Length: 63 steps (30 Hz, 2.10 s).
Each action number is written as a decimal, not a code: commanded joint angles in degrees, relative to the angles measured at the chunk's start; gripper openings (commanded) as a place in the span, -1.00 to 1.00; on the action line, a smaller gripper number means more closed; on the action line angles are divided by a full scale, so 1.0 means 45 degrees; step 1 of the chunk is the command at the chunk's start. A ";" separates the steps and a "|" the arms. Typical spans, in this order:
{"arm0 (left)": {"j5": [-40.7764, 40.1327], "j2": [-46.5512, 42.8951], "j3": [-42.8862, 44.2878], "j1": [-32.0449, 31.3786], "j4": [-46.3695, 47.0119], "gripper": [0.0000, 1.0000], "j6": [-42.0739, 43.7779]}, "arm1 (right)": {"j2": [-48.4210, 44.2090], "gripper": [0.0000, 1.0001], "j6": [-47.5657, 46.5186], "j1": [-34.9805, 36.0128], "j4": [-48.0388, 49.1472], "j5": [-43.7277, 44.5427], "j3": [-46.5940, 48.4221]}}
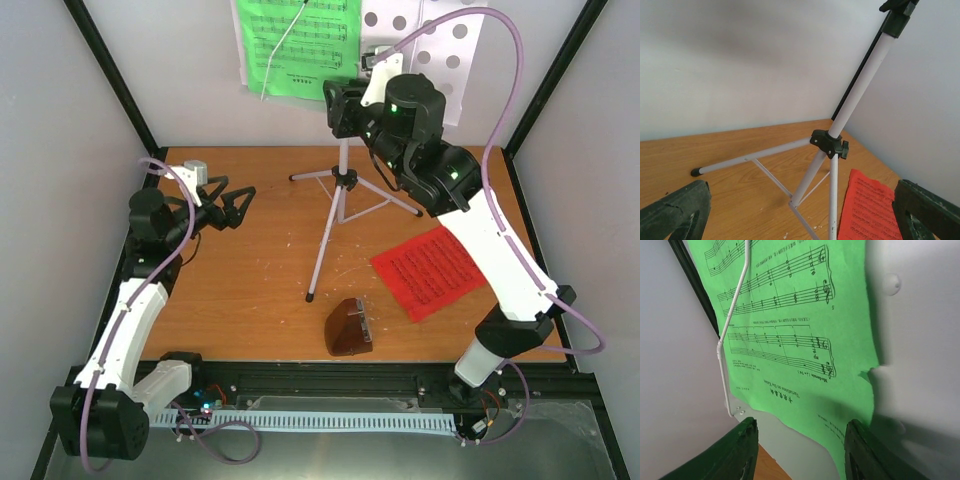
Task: Pack up the instrument practice props
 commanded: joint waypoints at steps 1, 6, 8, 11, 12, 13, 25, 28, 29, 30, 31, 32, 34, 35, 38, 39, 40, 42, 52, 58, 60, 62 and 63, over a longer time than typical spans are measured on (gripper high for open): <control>0.0158 0.0021 0.0027 0.0039 0.0916 0.99 -0.0062 | 0.0451 -0.05 -0.0057 -0.0087 0.0718 0.0068 -0.0037; 0.0138 0.0392 0.0810 0.0039 0.1253 0.99 -0.0225 | 0.0682 -0.09 -0.0357 -0.0092 0.1379 0.0172 -0.0034; -0.0143 0.0646 0.1523 0.0039 0.1277 0.99 -0.0213 | 0.0748 -0.18 -0.0448 -0.0077 0.1623 0.0356 -0.0047; -0.0634 0.1065 0.2951 0.0020 0.1186 0.99 -0.0038 | 0.0844 -0.31 -0.0678 -0.0087 0.1977 0.0591 -0.0067; -0.0774 0.1216 0.3427 0.0005 0.1180 0.97 -0.0007 | 0.0874 -0.34 -0.0783 -0.0087 0.2090 0.0629 -0.0068; -0.0865 0.1342 0.3911 -0.0027 0.1194 0.94 0.0027 | 0.0905 -0.37 -0.0882 -0.0087 0.2214 0.0678 -0.0078; 0.0278 0.4921 1.0633 -0.1563 -0.0017 0.32 0.1466 | 0.0890 -0.94 -0.1242 -0.0126 0.2892 0.1045 -0.0186; 0.0704 0.5883 1.2054 -0.1683 -0.0273 0.12 0.1545 | 0.0863 -0.94 -0.1173 -0.0145 0.3007 0.0898 -0.0676; 0.0834 0.6152 1.2520 -0.1717 -0.0299 0.09 0.1554 | 0.0869 -0.94 -0.1160 -0.0147 0.3032 0.0849 -0.0711; 0.0945 0.6385 1.2914 -0.1773 -0.0375 0.07 0.1574 | 0.0870 -0.95 -0.1134 -0.0145 0.3037 0.0853 -0.0713; 0.1081 0.6617 1.3258 -0.1848 -0.0465 0.03 0.1591 | 0.0860 -0.94 -0.1131 -0.0145 0.3053 0.0846 -0.0728; 0.1188 0.6837 1.3582 -0.1933 -0.0564 -0.01 0.1628 | 0.0842 -0.95 -0.1135 -0.0145 0.3057 0.0843 -0.0732; 0.1253 0.7184 1.4059 -0.2113 -0.0702 -0.07 0.1806 | 0.0814 -0.94 -0.1140 -0.0145 0.3094 0.0842 -0.0767; 0.1254 0.7359 1.4332 -0.2196 -0.0799 -0.09 0.1926 | 0.0797 -0.94 -0.1154 -0.0145 0.3101 0.0833 -0.0774; 0.1361 0.8074 1.5352 -0.2275 -0.1406 -0.18 0.2066 | 0.0697 -0.94 -0.1126 -0.0145 0.3116 0.0790 -0.0801; 0.1397 0.8303 1.5670 -0.2294 -0.1619 -0.20 0.2149 | 0.0663 -0.95 -0.1115 -0.0145 0.3131 0.0763 -0.0834; 0.1418 0.8507 1.5971 -0.2313 -0.1829 -0.22 0.2225 | 0.0644 -0.94 -0.1121 -0.0145 0.3157 0.0747 -0.0889; 0.1490 0.8804 1.6403 -0.2365 -0.2088 -0.30 0.2313 | 0.0559 -0.95 -0.1124 -0.0145 0.3198 0.0755 -0.0987; 0.1508 0.9549 1.7444 -0.2656 -0.2675 -0.49 0.2780 | 0.0487 -0.94 -0.1093 -0.0145 0.3309 0.0733 -0.1184; 0.1357 0.9788 1.7771 -0.2691 -0.2818 -0.53 0.2978 | 0.0472 -0.94 -0.1052 -0.0145 0.3321 0.0661 -0.1192; 0.1333 0.9884 1.7903 -0.2696 -0.2858 -0.57 0.3047 | 0.0460 -0.94 -0.1071 -0.0150 0.3331 0.0684 -0.1201; 0.1317 0.9967 1.8018 -0.2714 -0.2914 -0.59 0.3084 | 0.0456 -0.94 -0.1073 -0.0145 0.3331 0.0694 -0.1212; 0.1289 1.0012 1.8066 -0.2715 -0.2921 -0.59 0.3133 | 0.0457 -0.95 -0.1052 -0.0145 0.3334 0.0677 -0.1208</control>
